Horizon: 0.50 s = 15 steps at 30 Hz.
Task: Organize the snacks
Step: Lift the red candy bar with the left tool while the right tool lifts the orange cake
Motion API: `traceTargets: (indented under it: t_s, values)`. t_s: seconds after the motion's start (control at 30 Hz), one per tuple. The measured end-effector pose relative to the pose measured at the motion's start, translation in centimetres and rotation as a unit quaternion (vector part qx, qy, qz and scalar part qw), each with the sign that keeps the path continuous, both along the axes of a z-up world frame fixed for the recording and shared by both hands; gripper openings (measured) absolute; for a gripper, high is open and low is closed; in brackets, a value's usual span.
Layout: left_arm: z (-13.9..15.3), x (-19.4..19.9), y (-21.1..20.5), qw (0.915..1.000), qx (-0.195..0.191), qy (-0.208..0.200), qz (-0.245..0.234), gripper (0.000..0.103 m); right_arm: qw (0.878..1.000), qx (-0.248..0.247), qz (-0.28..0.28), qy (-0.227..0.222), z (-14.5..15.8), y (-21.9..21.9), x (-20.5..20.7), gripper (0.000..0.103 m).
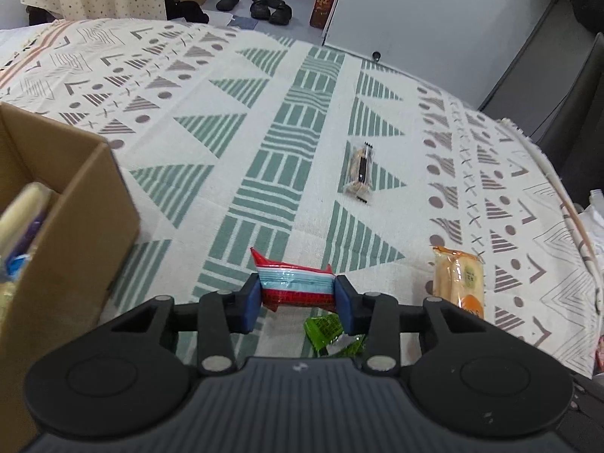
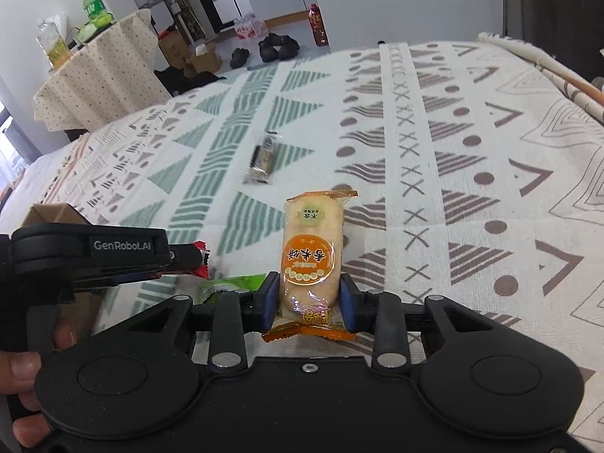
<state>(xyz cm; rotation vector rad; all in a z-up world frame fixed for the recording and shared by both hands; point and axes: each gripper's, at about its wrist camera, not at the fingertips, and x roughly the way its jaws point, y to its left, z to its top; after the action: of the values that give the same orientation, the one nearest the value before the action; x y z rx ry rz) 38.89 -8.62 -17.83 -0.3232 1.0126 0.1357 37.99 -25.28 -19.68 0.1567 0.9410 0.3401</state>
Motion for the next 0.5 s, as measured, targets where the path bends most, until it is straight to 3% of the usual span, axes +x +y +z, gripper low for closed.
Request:
traceTargets:
  t_s: [0.5]
  values:
    - [6.4,-4.5,3.0,0.9989,-0.011,-0.046,0.006,0.04,0.999,0.025,0.013,-0.047,5.0,2.6,-2.4,0.033]
